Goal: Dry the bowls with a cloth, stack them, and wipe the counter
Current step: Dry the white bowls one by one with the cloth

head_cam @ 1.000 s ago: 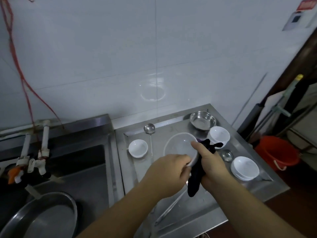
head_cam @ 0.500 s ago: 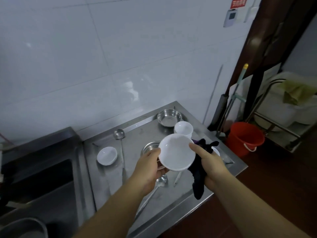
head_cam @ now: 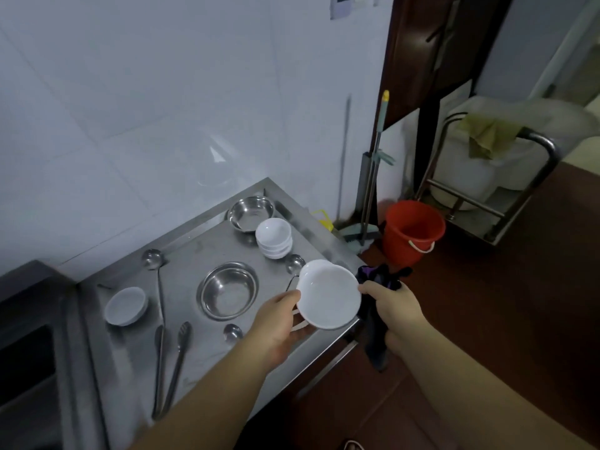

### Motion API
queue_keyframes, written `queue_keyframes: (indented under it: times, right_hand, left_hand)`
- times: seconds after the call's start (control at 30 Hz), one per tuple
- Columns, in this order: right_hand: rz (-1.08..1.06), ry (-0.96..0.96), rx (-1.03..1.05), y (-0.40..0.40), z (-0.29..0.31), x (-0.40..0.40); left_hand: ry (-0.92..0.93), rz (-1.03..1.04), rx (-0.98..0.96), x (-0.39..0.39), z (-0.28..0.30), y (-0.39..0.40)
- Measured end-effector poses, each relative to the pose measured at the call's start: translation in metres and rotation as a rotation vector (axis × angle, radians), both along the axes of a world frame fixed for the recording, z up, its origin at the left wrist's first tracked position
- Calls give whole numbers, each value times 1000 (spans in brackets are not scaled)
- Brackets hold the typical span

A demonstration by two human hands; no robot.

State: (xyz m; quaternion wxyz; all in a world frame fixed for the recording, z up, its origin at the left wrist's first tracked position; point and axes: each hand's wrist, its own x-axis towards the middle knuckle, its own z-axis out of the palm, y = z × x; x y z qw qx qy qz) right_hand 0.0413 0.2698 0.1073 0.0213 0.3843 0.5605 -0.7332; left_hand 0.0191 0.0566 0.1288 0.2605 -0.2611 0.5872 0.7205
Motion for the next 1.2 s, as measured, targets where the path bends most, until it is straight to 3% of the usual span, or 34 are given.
queue_keyframes:
  times: [0.23,0.7,1.2]
  right_hand:
    - [-18,-116,43,26,-35,-22]
    - [139,-318,374,28,-86,-150]
    - [538,-351,517,29,-134,-216]
  left_hand:
    - [-65,-7,-27,-27,-24,24]
    - [-275,67,24,-151,-100,32]
    - [-302,188,-323,-164,-167,51]
